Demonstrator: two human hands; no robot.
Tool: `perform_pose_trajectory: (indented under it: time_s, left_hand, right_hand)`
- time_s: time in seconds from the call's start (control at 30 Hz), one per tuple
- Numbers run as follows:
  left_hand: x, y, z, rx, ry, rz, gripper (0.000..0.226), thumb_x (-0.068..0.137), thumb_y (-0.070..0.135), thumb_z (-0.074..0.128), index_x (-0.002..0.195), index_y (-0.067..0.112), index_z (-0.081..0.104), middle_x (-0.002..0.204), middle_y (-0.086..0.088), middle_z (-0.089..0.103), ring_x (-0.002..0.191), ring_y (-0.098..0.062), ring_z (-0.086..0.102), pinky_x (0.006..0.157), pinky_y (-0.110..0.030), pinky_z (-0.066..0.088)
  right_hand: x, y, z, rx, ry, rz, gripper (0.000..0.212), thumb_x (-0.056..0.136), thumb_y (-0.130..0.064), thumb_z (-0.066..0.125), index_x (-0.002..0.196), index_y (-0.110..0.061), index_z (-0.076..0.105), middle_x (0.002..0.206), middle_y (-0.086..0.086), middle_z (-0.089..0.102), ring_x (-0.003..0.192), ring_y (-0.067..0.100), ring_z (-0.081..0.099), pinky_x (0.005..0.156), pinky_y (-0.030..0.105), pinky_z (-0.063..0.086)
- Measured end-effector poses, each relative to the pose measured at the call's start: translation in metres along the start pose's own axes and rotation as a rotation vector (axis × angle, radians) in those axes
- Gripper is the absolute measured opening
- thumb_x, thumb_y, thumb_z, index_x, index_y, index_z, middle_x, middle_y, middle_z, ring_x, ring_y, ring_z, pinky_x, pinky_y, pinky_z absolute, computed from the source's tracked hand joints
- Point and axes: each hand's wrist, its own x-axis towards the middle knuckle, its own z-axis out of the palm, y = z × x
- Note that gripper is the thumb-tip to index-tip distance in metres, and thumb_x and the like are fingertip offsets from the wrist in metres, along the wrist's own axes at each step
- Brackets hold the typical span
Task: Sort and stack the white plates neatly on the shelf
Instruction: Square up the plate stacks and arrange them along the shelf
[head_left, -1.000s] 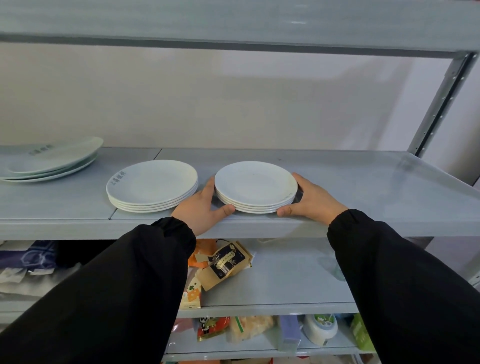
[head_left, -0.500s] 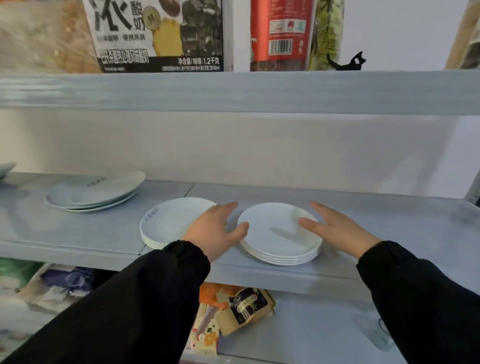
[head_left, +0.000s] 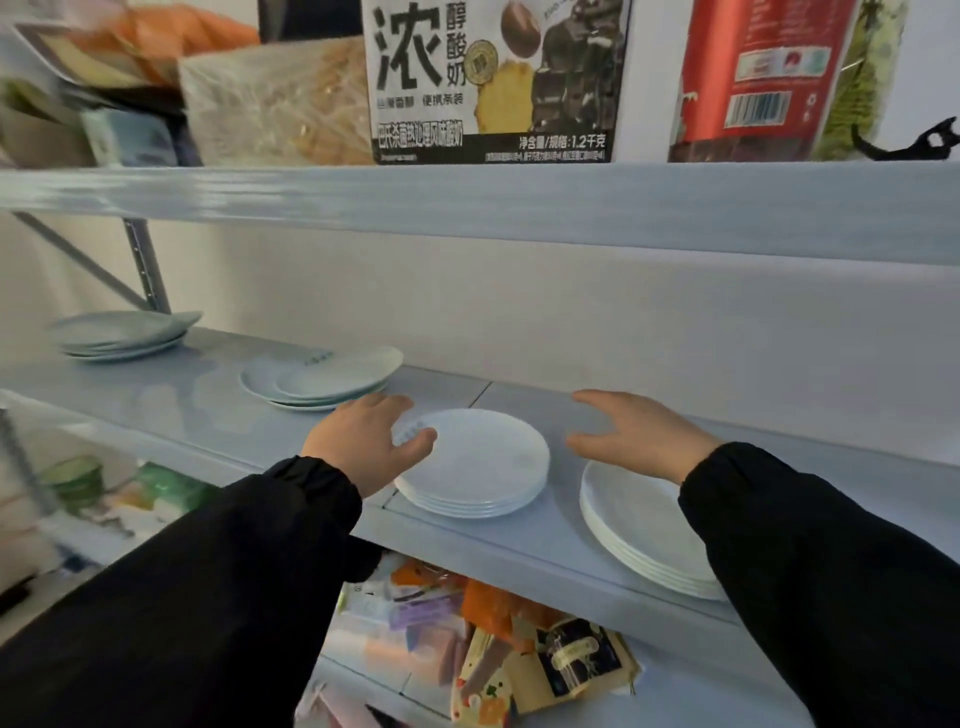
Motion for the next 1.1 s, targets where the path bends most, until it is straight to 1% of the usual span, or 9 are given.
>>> perform_pose_trajectory:
  time_s: [0.07, 0.2, 0.3, 0.4, 0.57, 0.8, 0.97, 1.03, 1.1]
  left_hand:
    - [-0.002, -0.024, -0.007, 0.009, -0.019, -0.046, 0.065, 0.087, 0.068, 0.041, 0.14, 0.031, 0.044, 0.144, 0.003, 0.045, 0.128, -0.02, 0.044, 0.099, -0.036, 0.04]
    - [-0.001, -0.079, -0.016, 0.001, 0.041, -0.101, 0.06, 0.086, 0.068, 0.041, 0.134, 0.033, 0.049, 0.133, 0.005, 0.053, 0.118, -0.017, 0.051, 0.091, -0.034, 0.045]
    - [0.006, -0.122, -0.018, -0.011, 0.059, -0.132, 0.056, 0.086, 0.066, 0.044, 0.131, 0.034, 0.051, 0.131, 0.007, 0.054, 0.119, -0.017, 0.051, 0.09, -0.035, 0.045]
    - [0.02, -0.165, -0.02, -0.033, 0.045, -0.156, 0.058, 0.085, 0.067, 0.045, 0.131, 0.033, 0.051, 0.132, 0.006, 0.055, 0.119, -0.017, 0.052, 0.092, -0.034, 0.045]
    - [0.046, -0.229, -0.025, -0.059, 0.006, -0.161, 0.062, 0.085, 0.068, 0.043, 0.133, 0.03, 0.049, 0.129, 0.006, 0.056, 0.112, -0.018, 0.055, 0.086, -0.033, 0.044]
    - [0.078, -0.302, -0.021, -0.123, -0.014, -0.148, 0.071, 0.086, 0.066, 0.043, 0.144, 0.026, 0.032, 0.137, 0.002, 0.051, 0.112, -0.022, 0.057, 0.09, -0.037, 0.045]
    - [0.102, -0.336, -0.011, -0.161, -0.04, -0.134, 0.078, 0.088, 0.064, 0.044, 0.151, 0.025, 0.019, 0.147, 0.0, 0.041, 0.119, -0.024, 0.053, 0.094, -0.039, 0.044]
    - [0.113, -0.344, -0.002, -0.181, -0.051, -0.117, 0.078, 0.088, 0.064, 0.043, 0.151, 0.024, 0.019, 0.148, -0.001, 0.041, 0.122, -0.025, 0.052, 0.096, -0.039, 0.042]
    - [0.125, -0.349, 0.01, -0.227, -0.075, -0.102, 0.077, 0.089, 0.063, 0.042, 0.151, 0.023, 0.02, 0.15, -0.004, 0.039, 0.126, -0.026, 0.048, 0.099, -0.039, 0.04]
  right_hand:
    - [0.015, -0.017, 0.009, -0.003, -0.025, -0.018, 0.081, 0.086, -0.06, 0.061, 0.155, -0.027, 0.034, 0.16, -0.005, 0.034, 0.145, 0.014, 0.034, 0.115, 0.03, 0.028]
    - [0.049, -0.055, 0.024, -0.022, -0.066, -0.036, 0.083, 0.083, -0.064, 0.06, 0.154, -0.029, 0.034, 0.159, -0.006, 0.037, 0.142, 0.015, 0.038, 0.113, 0.031, 0.032]
    - [0.076, -0.085, 0.035, -0.028, -0.061, -0.039, 0.082, 0.084, -0.065, 0.06, 0.153, -0.031, 0.035, 0.158, -0.007, 0.038, 0.141, 0.015, 0.039, 0.111, 0.03, 0.033]
    - [0.102, -0.114, 0.046, -0.017, -0.067, -0.02, 0.081, 0.086, -0.064, 0.06, 0.154, -0.03, 0.033, 0.158, -0.007, 0.036, 0.142, 0.015, 0.038, 0.112, 0.031, 0.033]
    - [0.141, -0.158, 0.071, -0.017, -0.087, 0.022, 0.081, 0.088, -0.062, 0.06, 0.156, -0.029, 0.03, 0.16, -0.006, 0.034, 0.143, 0.017, 0.037, 0.113, 0.031, 0.033]
    - [0.18, -0.208, 0.103, -0.013, -0.095, 0.039, 0.085, 0.086, -0.061, 0.062, 0.157, -0.032, 0.026, 0.16, -0.009, 0.034, 0.143, 0.015, 0.037, 0.112, 0.031, 0.033]
    - [0.207, -0.224, 0.118, 0.003, -0.066, 0.104, 0.103, 0.07, -0.077, 0.059, 0.156, -0.03, 0.028, 0.158, -0.008, 0.037, 0.139, 0.014, 0.041, 0.109, 0.032, 0.037]
    - [0.211, -0.234, 0.124, 0.046, -0.043, 0.096, 0.089, 0.08, -0.066, 0.066, 0.153, -0.026, 0.034, 0.154, -0.006, 0.043, 0.135, 0.015, 0.045, 0.102, 0.027, 0.038]
    - [0.217, -0.247, 0.134, 0.058, -0.034, 0.13, 0.083, 0.087, -0.056, 0.067, 0.153, -0.018, 0.034, 0.153, 0.0, 0.043, 0.136, 0.019, 0.045, 0.101, 0.027, 0.037]
